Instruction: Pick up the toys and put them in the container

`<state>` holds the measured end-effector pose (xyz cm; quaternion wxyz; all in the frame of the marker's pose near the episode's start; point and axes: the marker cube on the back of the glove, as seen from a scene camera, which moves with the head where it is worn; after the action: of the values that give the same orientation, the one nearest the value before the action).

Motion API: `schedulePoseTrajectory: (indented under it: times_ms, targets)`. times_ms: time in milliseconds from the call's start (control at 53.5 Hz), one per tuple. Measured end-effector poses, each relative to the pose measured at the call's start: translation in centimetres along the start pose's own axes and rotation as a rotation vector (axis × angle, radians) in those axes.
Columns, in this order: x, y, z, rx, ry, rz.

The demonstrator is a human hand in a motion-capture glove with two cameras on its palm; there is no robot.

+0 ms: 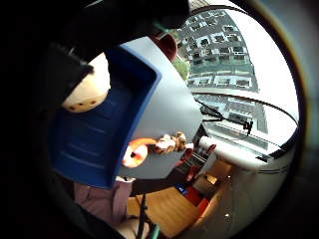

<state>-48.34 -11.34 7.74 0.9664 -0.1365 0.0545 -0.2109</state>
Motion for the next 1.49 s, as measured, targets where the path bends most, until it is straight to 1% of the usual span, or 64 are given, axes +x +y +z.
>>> schedulePoseTrajectory:
  times_ms: [19, 56, 93, 168, 187, 206, 262, 280, 355, 486, 523, 579, 617, 710, 766, 803, 878, 897, 953, 1009, 1028, 1121, 1215, 1252, 1327, 1401, 1495]
  targets:
    - [0.4, 0.1, 0.0, 0.004, 0.002, -0.034]
    - [1.3, 0.3, 0.0, 0.006, 0.005, -0.044]
    - [2.3, 0.3, -0.1, 0.005, 0.016, 0.013]
    - [3.3, 0.2, -0.7, 0.008, -0.013, 0.174]
    - [3.5, 0.3, -0.9, 0.009, -0.024, 0.178]
    - [3.7, 0.6, -1.0, 0.011, -0.028, 0.144]
    - [5.2, 2.0, -1.4, 0.014, -0.012, -0.019]
    - [5.8, 2.4, -1.6, 0.011, -0.011, -0.027]
    - [7.1, 3.5, -2.5, 0.000, -0.079, 0.061]
    - [10.9, 6.9, -2.9, -0.005, -0.068, -0.060]
    - [12.4, 7.7, -2.8, -0.014, -0.045, -0.024]
    - [14.7, 8.8, -2.3, -0.029, -0.016, 0.102]
    - [16.3, 9.9, -1.8, -0.037, 0.000, 0.124]
    - [20.2, 12.8, -0.1, -0.048, 0.009, 0.110]
    - [22.1, 13.9, 1.3, -0.060, 0.001, 0.183]
    - [23.4, 14.6, 2.4, -0.070, 0.001, 0.206]
    - [25.2, 16.1, 4.8, -0.089, -0.018, 0.115]
    - [25.4, 16.3, 5.4, -0.094, -0.029, 0.115]
    - [26.0, 16.7, 7.9, -0.118, -0.039, 0.144]
    - [26.8, 17.1, 10.8, -0.150, -0.001, 0.093]
    - [26.8, 17.1, 11.7, -0.161, -0.008, 0.096]
    - [27.0, 16.6, 16.2, -0.225, -0.031, 0.170]
    - [27.8, 16.3, 21.5, -0.292, -0.016, 0.135]
    - [28.1, 16.1, 23.2, -0.271, -0.030, 0.110]
    - [28.7, 15.9, 24.9, -0.158, -0.069, 0.070]
    - [29.3, 16.0, 25.4, -0.067, -0.074, 0.056]
    - [29.6, 16.0, 25.5, -0.027, -0.073, 0.038]
